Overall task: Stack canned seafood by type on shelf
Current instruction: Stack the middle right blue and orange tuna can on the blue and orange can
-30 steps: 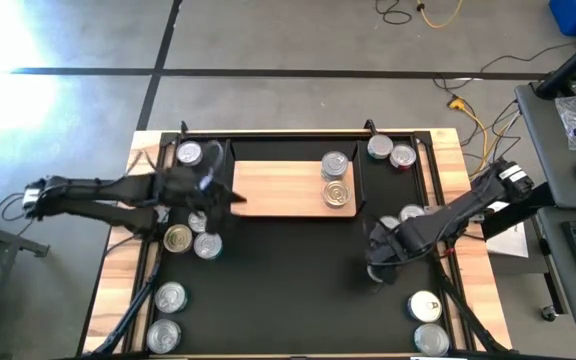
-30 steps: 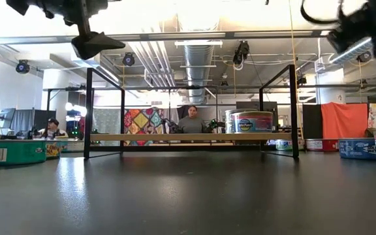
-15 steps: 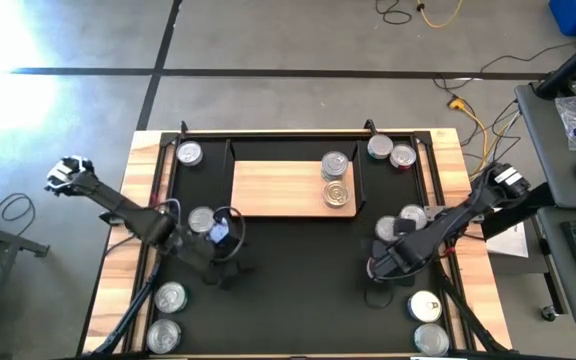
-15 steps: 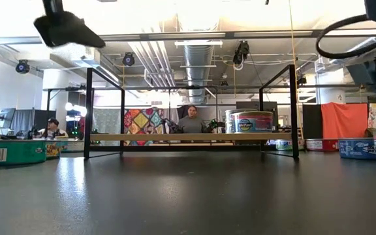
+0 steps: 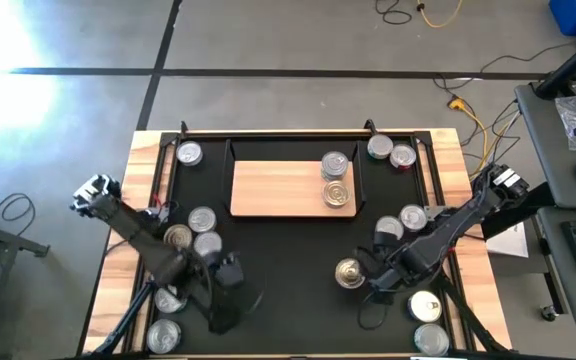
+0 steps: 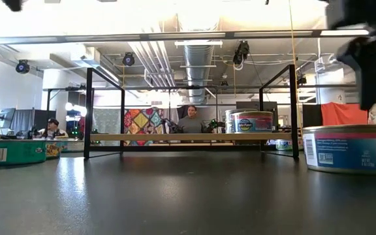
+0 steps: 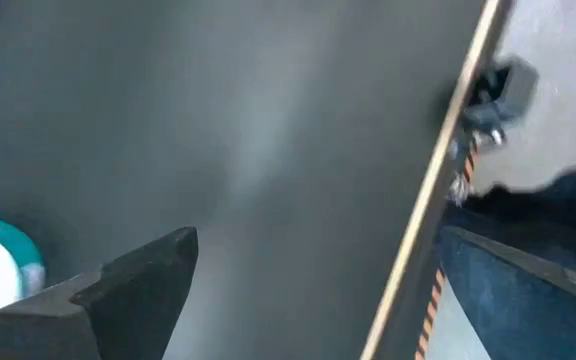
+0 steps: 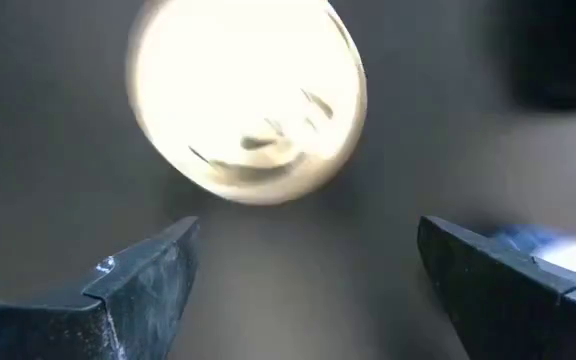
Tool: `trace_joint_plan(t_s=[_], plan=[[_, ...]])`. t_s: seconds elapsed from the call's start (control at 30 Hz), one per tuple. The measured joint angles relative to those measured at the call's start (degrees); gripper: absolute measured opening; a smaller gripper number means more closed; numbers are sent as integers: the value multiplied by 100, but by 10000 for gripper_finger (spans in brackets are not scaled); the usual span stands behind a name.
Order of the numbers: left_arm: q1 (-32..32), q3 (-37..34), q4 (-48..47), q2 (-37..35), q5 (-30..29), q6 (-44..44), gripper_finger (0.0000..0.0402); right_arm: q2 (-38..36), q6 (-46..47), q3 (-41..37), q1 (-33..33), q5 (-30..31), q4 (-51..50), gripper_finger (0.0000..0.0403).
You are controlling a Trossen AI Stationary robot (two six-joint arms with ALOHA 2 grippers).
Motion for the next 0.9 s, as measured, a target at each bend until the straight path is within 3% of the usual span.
trace_joint_plan(t_s=[0.17,0.37,0.5,0.73,0.9], plan=[[-207,180,346,323,-195,-293,398,63,358,-533,190,95,-104,365],[-434,182,722,787,-1276,-575,398,518,251,-529,184,209,1012,365],[-582,400,443,1270,-1149,-497,398,1027,107,-135,180,317,1718,365],[-869,1126,-651,2070,-958,-390,398,1565,-523,560,267,159,1467,365],[-1015,1102,-990,2002,-1264,-324,398,1597,-676,540,268,209,1679,365]])
